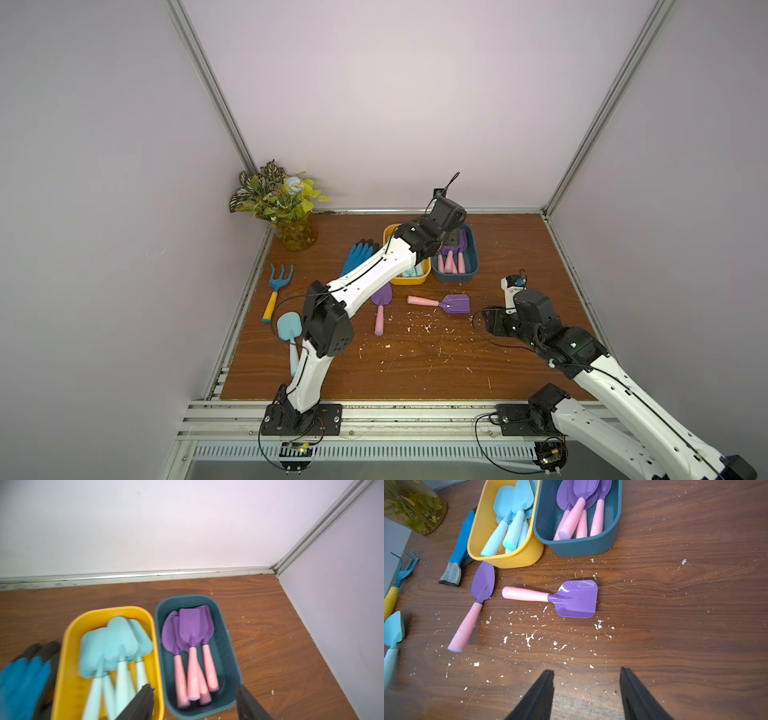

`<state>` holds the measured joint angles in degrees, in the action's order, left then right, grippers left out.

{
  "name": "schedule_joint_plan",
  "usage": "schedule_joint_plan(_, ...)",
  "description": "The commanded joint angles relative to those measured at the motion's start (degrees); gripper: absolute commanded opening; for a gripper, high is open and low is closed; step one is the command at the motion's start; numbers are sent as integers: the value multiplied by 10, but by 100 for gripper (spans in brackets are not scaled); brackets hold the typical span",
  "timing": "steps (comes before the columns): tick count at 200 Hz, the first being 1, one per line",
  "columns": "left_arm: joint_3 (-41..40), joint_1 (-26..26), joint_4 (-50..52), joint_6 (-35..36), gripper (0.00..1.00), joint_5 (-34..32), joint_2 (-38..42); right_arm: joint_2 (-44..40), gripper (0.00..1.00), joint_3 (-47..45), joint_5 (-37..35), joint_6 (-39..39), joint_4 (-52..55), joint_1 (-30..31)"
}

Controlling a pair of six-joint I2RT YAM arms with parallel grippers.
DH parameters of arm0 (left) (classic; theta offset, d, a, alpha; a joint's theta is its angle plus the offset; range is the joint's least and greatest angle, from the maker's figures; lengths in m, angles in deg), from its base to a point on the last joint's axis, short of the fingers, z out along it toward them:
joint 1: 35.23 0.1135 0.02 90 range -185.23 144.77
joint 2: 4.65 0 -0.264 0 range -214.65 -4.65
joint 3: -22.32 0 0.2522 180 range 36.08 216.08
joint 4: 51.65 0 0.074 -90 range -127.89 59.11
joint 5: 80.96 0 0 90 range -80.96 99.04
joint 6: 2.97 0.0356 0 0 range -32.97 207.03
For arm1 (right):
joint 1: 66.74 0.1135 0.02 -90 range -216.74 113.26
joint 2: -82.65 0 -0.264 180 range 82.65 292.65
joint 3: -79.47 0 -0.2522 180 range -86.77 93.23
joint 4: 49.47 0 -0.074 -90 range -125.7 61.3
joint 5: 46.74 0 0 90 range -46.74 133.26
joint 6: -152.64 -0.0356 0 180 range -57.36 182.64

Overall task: Sort the small shovels by color and place them into the storage box
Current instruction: Place the shovel in the storage box.

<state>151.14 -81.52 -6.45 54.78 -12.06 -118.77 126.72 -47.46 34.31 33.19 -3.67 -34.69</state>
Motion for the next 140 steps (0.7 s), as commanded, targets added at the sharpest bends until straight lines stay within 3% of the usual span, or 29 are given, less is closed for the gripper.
schedule_joint_plan(1, -98, 12, 35, -4, 66, -106, 68, 18, 58, 23, 16, -9, -35, -2)
schedule_joint_plan(49, -340, 80, 102, -90, 67, -133, 240, 49, 58, 17, 38, -17, -79, -1)
schedule_joint_plan(94, -527, 187, 168, -128, 68, -101, 379, 44, 59, 0, 59, -21, -110, -1)
schedule_joint_plan(140, -669, 286, 180, -126, 70, 13, 502, 33, 59, -37, 92, -27, -155, -1)
